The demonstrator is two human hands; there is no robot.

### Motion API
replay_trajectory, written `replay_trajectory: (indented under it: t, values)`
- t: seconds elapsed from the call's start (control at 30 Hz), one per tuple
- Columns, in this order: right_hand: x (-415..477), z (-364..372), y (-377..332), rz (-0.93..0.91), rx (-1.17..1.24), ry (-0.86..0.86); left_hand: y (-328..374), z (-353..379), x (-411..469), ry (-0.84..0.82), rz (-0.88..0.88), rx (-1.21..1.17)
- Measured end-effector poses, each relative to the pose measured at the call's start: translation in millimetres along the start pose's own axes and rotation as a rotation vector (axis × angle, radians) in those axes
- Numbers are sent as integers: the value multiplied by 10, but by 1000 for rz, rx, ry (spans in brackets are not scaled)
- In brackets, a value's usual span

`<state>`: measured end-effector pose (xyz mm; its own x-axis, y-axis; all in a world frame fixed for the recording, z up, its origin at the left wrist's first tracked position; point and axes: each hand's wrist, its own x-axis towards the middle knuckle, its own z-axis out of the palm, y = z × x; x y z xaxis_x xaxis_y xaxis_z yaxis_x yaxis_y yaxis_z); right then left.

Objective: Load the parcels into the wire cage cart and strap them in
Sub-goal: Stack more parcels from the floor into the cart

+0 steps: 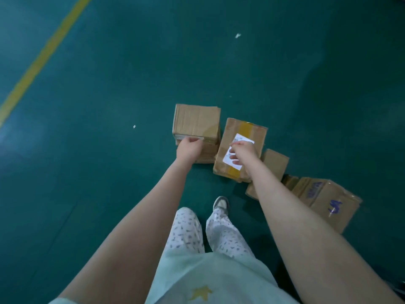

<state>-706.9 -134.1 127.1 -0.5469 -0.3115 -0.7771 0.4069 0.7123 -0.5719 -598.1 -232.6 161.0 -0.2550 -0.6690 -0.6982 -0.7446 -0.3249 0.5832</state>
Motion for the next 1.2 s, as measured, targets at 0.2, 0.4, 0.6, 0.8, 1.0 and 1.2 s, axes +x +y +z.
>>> replay_trajectory:
  t: [0.2,0.4,0.6,0.8,1.0,1.2]
  values:
    - [518,341,-104,55,-45,-30,-62,-168,641,45,-88,56]
    - [1249,798,-124,69,-67,-17,-118,-377,1521,36,-132,135]
    - [1835,1100,26,92,-107,56,-276,-353,2247,2,-182,179]
    - [1988,1215,190,134,-55,5,-490,-211,2397,-141,-177,242]
    - [1519,1142,-113,90,126,55,-260,-391,1979,-87,-113,127]
    - [800,817,-652,22,240,158,364,-752,1321,-140,61,66]
